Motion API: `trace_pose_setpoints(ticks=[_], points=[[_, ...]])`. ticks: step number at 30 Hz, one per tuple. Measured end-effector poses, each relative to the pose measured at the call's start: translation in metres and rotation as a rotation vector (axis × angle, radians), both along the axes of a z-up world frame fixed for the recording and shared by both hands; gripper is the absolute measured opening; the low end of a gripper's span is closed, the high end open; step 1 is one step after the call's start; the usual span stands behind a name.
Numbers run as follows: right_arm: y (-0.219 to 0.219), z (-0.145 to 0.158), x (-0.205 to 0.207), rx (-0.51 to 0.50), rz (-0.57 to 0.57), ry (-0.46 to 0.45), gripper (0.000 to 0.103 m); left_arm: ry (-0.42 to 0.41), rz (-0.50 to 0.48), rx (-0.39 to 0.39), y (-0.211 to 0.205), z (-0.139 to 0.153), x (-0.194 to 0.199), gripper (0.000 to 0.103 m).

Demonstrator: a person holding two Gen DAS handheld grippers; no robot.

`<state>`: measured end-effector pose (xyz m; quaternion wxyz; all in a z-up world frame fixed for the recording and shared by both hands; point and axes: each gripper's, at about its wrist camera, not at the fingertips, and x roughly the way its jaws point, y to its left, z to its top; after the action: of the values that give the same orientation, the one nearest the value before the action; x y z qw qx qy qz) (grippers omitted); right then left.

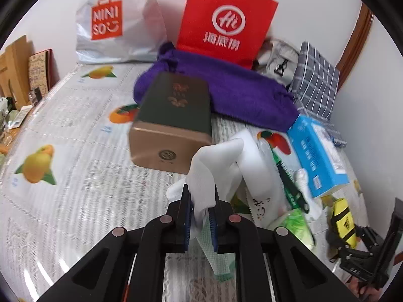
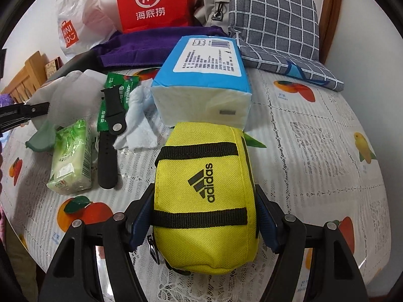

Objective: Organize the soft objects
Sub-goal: 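Grasp the white glove with the left tool while the right tool lifts the pouch, then carry the glove with the left tool while the right tool carries the pouch toward the purple towel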

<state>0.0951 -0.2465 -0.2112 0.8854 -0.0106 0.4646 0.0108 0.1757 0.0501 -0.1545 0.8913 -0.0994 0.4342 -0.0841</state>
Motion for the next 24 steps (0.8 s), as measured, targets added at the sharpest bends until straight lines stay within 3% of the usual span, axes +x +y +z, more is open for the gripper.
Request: trace_pose_setpoints(ticks=[13, 24], points=[[0.004, 0.048, -0.028, 0.008, 0.017, -0.087, 0.071, -0.096, 0.071, 0.012, 0.021, 0.066, -0.042, 0.012], [0.013, 0.098, -0.026, 0.027, 0.050, -0.173, 0.070, -0.147, 0.084, 0.018, 0.029, 0.101, -0.043, 0.012]])
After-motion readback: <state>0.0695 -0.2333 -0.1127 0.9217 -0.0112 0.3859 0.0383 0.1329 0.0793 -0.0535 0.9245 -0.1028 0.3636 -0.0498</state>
